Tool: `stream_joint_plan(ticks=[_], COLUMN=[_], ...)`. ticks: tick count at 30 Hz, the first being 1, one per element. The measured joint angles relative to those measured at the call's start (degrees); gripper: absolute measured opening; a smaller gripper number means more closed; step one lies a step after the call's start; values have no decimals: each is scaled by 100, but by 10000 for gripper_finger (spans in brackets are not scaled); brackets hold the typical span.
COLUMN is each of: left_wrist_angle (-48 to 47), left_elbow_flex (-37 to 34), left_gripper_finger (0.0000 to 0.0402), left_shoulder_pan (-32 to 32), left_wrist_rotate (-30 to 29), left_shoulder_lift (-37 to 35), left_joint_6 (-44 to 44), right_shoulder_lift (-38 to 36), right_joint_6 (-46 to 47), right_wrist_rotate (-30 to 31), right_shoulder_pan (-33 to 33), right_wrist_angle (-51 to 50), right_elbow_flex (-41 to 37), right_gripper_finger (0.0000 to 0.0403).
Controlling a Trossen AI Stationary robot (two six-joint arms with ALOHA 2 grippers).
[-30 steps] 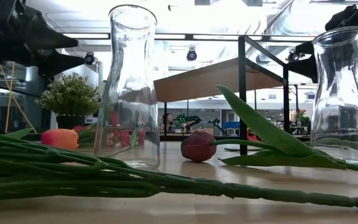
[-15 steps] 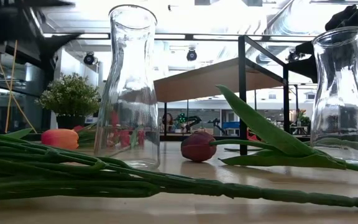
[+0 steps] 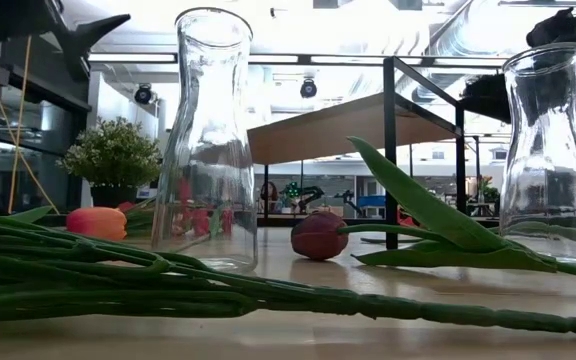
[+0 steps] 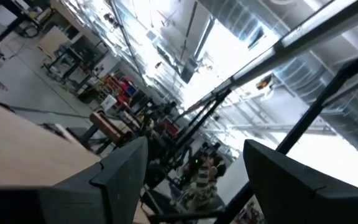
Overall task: Pick and place flowers into a vace then onto a shelf
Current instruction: Put the yellow tulip into the left transparent vase
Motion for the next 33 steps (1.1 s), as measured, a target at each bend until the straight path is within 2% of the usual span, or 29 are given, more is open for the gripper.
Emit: stream_joint_plan(ticks=[5, 9, 12, 17, 28, 33], left_wrist_angle=[197, 398, 494, 537, 840, 1178], left_elbow_flex=[7, 7, 7, 9, 13, 19], left_gripper_finger=[299, 299, 299, 299, 299, 298], left_shoulder_pan=[-2, -1, 0, 0, -2, -1], left_wrist_rotate=[-283, -321, -321, -333, -334, -315], left_shoulder_lift=[-1, 0, 0, 0, 0, 0], left_joint_6=[-1, -1, -1, -1, 1, 1], right_shoulder_lift=[0, 2, 0, 2, 2, 4], right_joint_6=[46, 950, 1616, 2083, 1920, 1912], right_wrist_rotate=[-30, -340, -543, -559, -560, -571], right_shoulder_pan=[0, 0, 0, 0, 0, 0], right_wrist_angle=[26, 200, 575, 1561, 3781, 4201], right_elbow_flex=[0, 0, 0, 0, 0, 0], right_gripper_finger=[366, 365, 366, 365, 366, 365])
